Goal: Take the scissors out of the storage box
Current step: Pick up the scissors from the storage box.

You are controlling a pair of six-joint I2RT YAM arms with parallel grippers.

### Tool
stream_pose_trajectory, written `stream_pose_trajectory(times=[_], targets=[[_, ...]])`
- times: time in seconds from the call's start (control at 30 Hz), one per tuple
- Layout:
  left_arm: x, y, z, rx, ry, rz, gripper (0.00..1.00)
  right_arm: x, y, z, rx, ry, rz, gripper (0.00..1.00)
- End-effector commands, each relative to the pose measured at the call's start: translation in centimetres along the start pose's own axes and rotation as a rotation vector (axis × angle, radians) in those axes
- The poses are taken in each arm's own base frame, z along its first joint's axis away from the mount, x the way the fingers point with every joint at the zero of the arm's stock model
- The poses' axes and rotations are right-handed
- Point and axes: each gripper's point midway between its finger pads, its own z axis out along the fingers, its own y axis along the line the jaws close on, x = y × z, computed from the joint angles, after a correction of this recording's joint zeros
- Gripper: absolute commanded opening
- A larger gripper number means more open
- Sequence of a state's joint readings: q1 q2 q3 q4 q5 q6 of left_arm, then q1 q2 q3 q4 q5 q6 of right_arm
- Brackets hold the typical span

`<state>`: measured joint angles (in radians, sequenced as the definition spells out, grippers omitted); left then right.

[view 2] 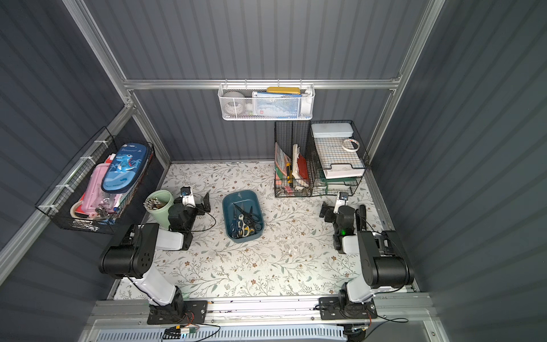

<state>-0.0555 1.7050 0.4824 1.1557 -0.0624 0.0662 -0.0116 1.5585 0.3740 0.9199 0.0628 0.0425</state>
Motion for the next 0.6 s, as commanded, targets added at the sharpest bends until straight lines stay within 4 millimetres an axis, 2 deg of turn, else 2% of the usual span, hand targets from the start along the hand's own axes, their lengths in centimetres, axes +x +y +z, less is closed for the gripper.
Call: stream_pose_trajectory(times=[0.0, 0.07, 0.13, 0.23, 0.3, 0.37, 0.47, 0.57], targets=[[-2.0, -0.7, 1.3, 0.042, 0.044, -0.001, 0.99, -1.1, 0.4, 0.3, -0.022, -0.016, -0.012, 0.94], [-3.0, -0.8, 2.1, 0.036, 0.121, -0.012, 0.95, -1.5, 0.7, 0.3, -0.035, 0.007, -0.019, 0.93], [-4.8, -1.3, 2.0, -0.003, 0.129, -0.014, 0.94, -2.4, 1.0, 0.2, -0.032, 0.033, -0.033, 0.93], [-6.9, -3.6, 1.6, -0.03, 0.15, 0.014, 0.93, -3.3, 1.7, 0.0, -0.001, 0.096, -0.076, 0.93], [-7.2, -5.1, 1.6, -0.033, 0.216, 0.02, 0.91, -4.3, 2.8, -0.3, 0.009, 0.099, -0.121, 0.92], [-7.1, -5.8, 1.4, -0.032, 0.305, -0.05, 0.85, -5.4, 4.2, -0.7, 0.02, 0.112, -0.15, 0.92], [-6.7, -7.5, 0.6, -0.018, 0.411, -0.156, 0.78, -6.7, 7.4, -1.7, -0.035, 0.178, -0.156, 0.89], [-6.0, -10.0, -0.6, 0.012, 0.483, -0.184, 0.73, -7.2, 10.8, -2.6, -0.129, 0.233, -0.131, 0.86]])
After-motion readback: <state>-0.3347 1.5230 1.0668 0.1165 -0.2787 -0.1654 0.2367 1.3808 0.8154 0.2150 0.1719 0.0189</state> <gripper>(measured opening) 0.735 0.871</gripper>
